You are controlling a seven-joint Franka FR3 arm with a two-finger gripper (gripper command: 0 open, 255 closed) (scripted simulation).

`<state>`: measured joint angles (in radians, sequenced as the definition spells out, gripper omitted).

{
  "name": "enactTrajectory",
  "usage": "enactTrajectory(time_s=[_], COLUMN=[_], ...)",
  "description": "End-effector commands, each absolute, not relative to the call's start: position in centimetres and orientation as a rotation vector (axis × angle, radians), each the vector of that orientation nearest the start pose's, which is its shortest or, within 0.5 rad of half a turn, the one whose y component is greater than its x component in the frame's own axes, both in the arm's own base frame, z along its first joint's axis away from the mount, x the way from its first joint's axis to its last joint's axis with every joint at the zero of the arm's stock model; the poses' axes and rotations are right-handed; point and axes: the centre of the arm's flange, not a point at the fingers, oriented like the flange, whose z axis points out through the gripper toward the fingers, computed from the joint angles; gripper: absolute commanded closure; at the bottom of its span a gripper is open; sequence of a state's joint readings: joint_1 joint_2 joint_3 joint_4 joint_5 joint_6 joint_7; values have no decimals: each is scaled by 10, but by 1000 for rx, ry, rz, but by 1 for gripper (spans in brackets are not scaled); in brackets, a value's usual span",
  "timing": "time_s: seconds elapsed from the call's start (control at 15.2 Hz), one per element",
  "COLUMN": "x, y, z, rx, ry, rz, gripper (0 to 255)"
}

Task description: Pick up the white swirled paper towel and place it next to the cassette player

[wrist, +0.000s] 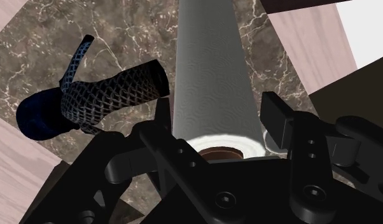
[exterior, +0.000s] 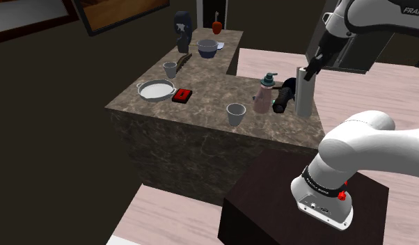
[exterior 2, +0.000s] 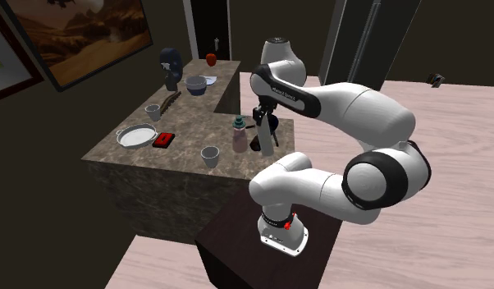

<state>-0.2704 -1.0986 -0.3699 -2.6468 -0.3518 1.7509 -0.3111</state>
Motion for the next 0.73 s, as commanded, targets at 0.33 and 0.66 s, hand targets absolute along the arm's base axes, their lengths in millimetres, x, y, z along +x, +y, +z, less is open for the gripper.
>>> enactTrajectory(time_s=[0.33, 0.66], x=[185, 185], y=[-199, -199], z=[569, 595], rx=[-3211, -3211], ry=[208, 208], rz=[-247, -247], gripper=[255, 255])
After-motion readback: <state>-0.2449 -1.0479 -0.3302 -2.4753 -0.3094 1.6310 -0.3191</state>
